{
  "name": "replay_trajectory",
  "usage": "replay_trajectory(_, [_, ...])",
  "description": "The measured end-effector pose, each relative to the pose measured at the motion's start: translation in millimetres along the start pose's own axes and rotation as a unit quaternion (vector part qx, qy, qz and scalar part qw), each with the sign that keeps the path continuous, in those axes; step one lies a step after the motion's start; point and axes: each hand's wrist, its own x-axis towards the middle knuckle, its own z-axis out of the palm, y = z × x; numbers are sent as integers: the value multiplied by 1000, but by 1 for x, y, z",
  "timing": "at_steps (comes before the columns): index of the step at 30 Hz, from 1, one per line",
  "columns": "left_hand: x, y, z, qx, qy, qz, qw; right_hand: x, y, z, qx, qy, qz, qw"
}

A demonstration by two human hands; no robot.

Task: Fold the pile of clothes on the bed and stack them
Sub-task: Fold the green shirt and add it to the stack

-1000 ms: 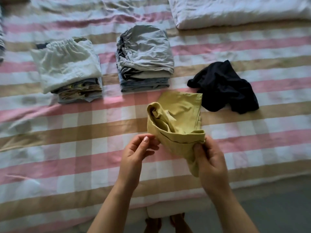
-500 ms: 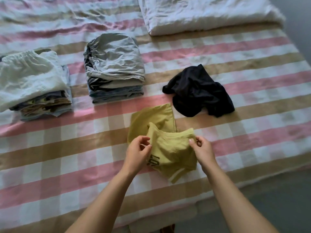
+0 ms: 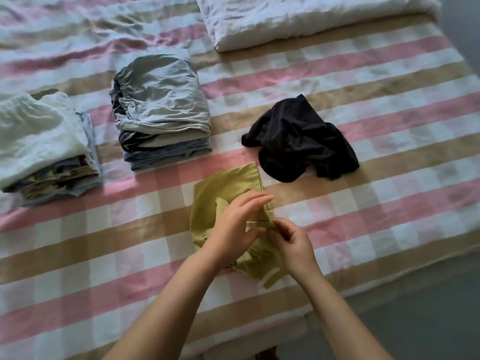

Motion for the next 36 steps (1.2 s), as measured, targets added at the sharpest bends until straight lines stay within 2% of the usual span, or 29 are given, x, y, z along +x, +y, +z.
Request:
replay_trajectory(3, [30,-2,-4,42,-63,-24,997,8,-1,-4,31,18,7,999])
replay_trajectory(8, [42,-38,4,-45,-14,-192,980,9,28,-11,-18,12,82,996])
replay_trajectory(12, [30,-58,6,-64,20,-240,968,4,50,-6,-60,42,111,991])
replay_trajectory(15, [13,-56,-15,-45,55,-228,971,12,22,-1,-16,51,58,997])
replay_trajectory(18, [-11,-40,-52,-81,139,-224,961,27,-35,10,-6,0,-24,1000])
replay_trajectory(20, [-35,-31,-80,-162,191,-243,937,33,-75,23,-20,-65,-72,995])
replay_trajectory(23, [-71,-25,-112,-287,224,-260,894,42,-115,51,-83,-142,-132,977])
replay_trajectory(25, [-91,-37,-121,-308,268,-279,869,51,-121,77,-140,-179,-148,962])
replay_trajectory(29, [-113,-91,-108,-234,374,-368,819,74,-90,132,-330,-197,-149,911])
replay_trajectory(32, [-122,-134,-90,-162,379,-450,792,86,-53,156,-397,-204,-140,884])
replay_trajectory(34, [-125,-150,-83,-123,334,-487,797,90,-34,154,-413,-181,-167,877])
replay_trajectory(36, [-123,-160,-82,-36,299,-476,827,89,-23,136,-386,-100,-201,895])
